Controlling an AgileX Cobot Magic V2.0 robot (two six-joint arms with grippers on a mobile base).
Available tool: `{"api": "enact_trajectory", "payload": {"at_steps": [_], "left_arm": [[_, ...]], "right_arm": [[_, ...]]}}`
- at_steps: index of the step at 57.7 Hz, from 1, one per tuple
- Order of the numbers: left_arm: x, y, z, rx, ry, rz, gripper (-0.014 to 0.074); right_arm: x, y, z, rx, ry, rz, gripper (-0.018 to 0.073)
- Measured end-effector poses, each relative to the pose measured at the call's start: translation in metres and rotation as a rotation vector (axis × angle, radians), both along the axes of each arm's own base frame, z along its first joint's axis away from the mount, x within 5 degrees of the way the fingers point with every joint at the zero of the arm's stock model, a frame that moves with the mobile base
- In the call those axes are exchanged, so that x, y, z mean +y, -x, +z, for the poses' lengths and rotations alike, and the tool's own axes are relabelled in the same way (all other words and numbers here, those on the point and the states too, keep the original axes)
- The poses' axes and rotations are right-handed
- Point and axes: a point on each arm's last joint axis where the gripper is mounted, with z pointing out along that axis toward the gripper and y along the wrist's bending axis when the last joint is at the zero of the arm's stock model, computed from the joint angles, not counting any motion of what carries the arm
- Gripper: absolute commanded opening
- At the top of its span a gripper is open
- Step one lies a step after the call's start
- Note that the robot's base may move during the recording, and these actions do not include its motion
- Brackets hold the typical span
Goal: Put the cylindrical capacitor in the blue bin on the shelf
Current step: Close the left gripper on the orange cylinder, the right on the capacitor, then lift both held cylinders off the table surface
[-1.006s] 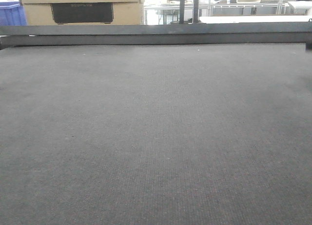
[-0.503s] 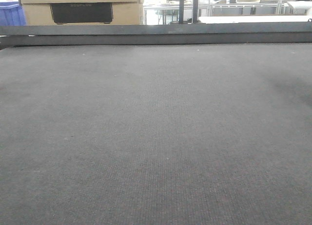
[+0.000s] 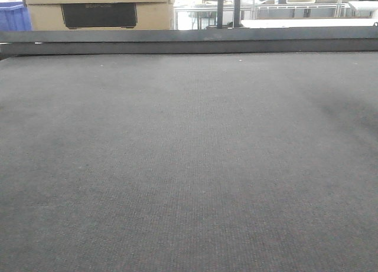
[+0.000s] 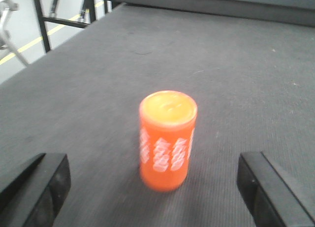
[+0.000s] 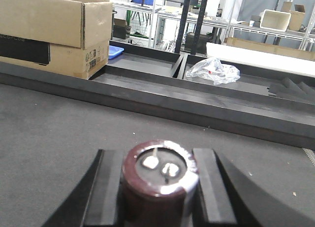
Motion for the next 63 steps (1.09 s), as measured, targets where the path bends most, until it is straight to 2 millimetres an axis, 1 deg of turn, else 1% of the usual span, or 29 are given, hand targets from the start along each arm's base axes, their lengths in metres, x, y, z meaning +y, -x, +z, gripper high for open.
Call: {"api": "enact_trajectory", "payload": {"at_steps": [11, 22, 38, 43, 48, 52, 55, 57, 59, 63], "left_arm": [[0.000, -0.037, -0.016, 0.003, 0.039, 0.004, 0.0591], [0.001, -0.062, -0.032, 0.014, 0.049, 0.006, 0.0591], [0.003, -0.083, -0.052, 0.030, 0.061, 0.018, 0.0591], [0.003, -0.088, -0.056, 0.032, 0.064, 0.022, 0.0591], [0.004, -0.091, -0.055, 0.023, 0.066, 0.024, 0.0578], [0.004, -0.093, -0.052, 0.015, 0.066, 0.024, 0.0526], [0.004, -0.094, -0.051, 0.008, 0.067, 0.026, 0.0453], [0.004, -0.094, -0.051, 0.007, 0.067, 0.026, 0.0385], [0.004, -0.094, -0.051, 0.007, 0.071, 0.030, 0.0293], [0.005, -0.094, -0.051, 0.006, 0.084, 0.045, 0.0152]], "right_arm": [[0.000, 0.000, 0.000, 0.002, 0.000, 0.000, -0.0162], [0.000, 0.000, 0.000, 0.002, 0.000, 0.000, -0.0162], [0.000, 0.000, 0.000, 0.003, -0.003, 0.000, -0.0162], [0.000, 0.000, 0.000, 0.003, -0.003, 0.000, -0.0162], [0.000, 0.000, 0.000, 0.004, -0.003, 0.000, -0.0162], [0.000, 0.000, 0.000, 0.004, -0.003, 0.000, -0.0162], [0.000, 0.000, 0.000, 0.004, -0.003, 0.000, -0.0162], [0.000, 0.000, 0.000, 0.004, -0.003, 0.000, -0.0162], [0.000, 0.000, 0.000, 0.004, -0.003, 0.000, -0.0162], [0.000, 0.000, 0.000, 0.005, -0.003, 0.000, -0.0162]]}}
